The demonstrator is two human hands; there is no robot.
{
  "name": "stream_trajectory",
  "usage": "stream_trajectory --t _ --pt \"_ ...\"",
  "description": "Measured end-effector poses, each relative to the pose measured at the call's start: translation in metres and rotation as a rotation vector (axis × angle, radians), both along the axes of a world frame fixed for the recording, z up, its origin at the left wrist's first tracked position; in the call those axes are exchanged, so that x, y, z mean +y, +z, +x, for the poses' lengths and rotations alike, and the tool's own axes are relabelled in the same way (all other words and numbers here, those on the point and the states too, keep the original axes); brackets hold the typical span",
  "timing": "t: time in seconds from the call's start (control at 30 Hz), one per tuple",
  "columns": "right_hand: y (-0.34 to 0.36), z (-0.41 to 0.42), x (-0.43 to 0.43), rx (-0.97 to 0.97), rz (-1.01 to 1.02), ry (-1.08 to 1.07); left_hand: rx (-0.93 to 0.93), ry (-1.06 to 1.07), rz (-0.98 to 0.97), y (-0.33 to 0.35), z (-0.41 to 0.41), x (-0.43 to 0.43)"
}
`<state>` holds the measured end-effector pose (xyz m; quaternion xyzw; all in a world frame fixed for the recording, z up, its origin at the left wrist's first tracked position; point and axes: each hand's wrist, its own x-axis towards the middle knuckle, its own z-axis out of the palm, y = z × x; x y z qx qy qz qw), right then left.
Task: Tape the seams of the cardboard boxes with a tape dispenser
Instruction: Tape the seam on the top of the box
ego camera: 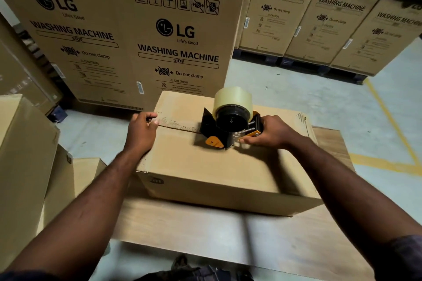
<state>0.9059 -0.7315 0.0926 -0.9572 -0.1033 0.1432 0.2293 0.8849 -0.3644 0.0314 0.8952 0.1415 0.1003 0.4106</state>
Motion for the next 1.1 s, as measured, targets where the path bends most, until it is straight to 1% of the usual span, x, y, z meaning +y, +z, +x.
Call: stream_trajectory --t 0.07,0.1,0.13,0.2,0.23,0.33,0.43,0.53,0.73,0.83,0.9,0.93,1.03,1.1 --pt "-0.004 -0.001 -0.003 -0.015 0.006 0.009 0.009 -0.031 0.241 0.003 -0.004 -0.013" --pt "-0.005 -0.001 -0.002 -0.024 0.002 0.011 0.018 -0.104 0.354 0.005 -0.008 -0.024" --pt "-0.006 0.000 -0.001 -0.030 -0.003 0.008 0.046 -0.222 0.425 0.005 -0.014 -0.039" --pt "-0.007 0.000 -0.002 -0.035 -0.005 0.002 0.176 -0.448 0.529 0.000 -0.028 -0.066" --pt "-0.008 -0.001 -0.003 -0.037 -0.005 0.006 0.224 -0.504 0.582 -0.003 -0.033 -0.074" --pt "-0.010 -0.005 -0.004 -0.058 -0.007 0.015 0.286 -0.522 0.667 -0.007 -0.035 -0.077" --pt "-0.009 -0.006 -0.005 -0.071 -0.019 0.027 0.295 -0.513 0.687 -0.006 -0.035 -0.074" --pt "-0.004 -0.007 -0.015 -0.053 -0.020 0.040 0.280 -0.489 0.661 -0.006 -0.037 -0.072" --pt "0.014 -0.014 -0.082 0.006 -0.058 0.024 0.289 -0.423 0.636 -0.004 -0.038 -0.075" --pt "0.012 -0.014 -0.107 0.009 -0.067 0.015 0.326 -0.327 0.634 -0.001 -0.040 -0.094" --pt "0.008 -0.011 -0.111 -0.008 -0.063 0.017 0.354 -0.300 0.669 0.002 -0.042 -0.124" --pt "0.006 -0.009 -0.111 -0.012 -0.065 0.012 0.339 -0.348 0.674 0.002 -0.045 -0.144" --pt "0.003 -0.007 -0.109 -0.043 -0.103 0.023 0.213 -0.614 0.665 -0.004 -0.053 -0.197" --pt "0.003 -0.008 -0.107 -0.068 -0.121 0.037 0.187 -0.672 0.662 -0.008 -0.054 -0.209"
